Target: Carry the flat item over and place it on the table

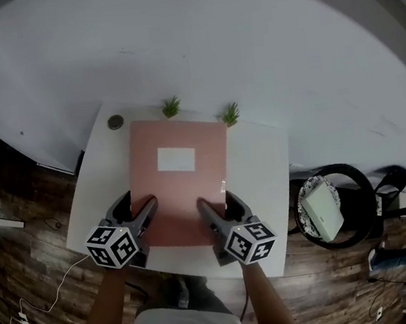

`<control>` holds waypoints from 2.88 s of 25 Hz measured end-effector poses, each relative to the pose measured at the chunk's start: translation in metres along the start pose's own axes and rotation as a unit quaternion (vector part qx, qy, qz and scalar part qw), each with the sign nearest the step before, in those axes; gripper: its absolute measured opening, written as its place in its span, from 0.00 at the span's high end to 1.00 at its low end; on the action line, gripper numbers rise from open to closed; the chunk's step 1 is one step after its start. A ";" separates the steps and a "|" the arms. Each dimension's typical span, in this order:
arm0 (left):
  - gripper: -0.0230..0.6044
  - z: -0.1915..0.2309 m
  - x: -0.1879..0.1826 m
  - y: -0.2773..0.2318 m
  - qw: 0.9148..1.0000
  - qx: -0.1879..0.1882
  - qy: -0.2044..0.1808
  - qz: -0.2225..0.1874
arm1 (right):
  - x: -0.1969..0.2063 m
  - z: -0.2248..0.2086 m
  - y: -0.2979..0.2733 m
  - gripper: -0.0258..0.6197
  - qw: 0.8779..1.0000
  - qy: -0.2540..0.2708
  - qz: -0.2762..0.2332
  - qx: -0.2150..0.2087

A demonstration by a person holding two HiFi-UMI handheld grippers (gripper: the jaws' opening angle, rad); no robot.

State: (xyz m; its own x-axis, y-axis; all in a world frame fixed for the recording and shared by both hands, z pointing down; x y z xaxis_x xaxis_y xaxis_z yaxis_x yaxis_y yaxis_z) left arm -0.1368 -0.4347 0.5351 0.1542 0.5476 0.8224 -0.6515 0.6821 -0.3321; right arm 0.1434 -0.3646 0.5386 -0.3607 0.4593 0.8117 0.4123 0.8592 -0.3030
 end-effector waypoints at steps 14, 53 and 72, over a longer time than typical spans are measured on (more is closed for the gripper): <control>0.45 0.031 0.068 -0.016 0.996 -0.026 0.044 0.074 | 0.068 -0.037 -0.013 0.43 0.996 -0.061 0.066 0.017; 0.47 0.039 0.092 -0.013 0.991 -0.073 0.037 0.105 | 0.099 -0.054 -0.004 0.43 0.992 -0.048 0.109 0.034; 0.95 0.007 0.056 0.025 0.997 -0.074 -0.007 0.031 | 0.058 -0.019 0.037 0.95 0.996 0.019 0.030 0.084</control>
State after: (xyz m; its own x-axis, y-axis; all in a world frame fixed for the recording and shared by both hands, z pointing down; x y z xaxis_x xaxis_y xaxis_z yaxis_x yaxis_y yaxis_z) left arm -0.1499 -0.3901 0.5764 0.1051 0.5847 0.8044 -0.5434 0.7112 -0.4459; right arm 0.1538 -0.3100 0.5844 -0.3073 0.5046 0.8068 0.2856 0.8577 -0.4276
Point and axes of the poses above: the fingertips, and each gripper's own axes: y backward along the fingers, z to its left, x out of its underside, the point moved 10 cm from there along y, backward along the fingers, and after that the axes turned 3 degrees about -x, right-handed, at the moved point
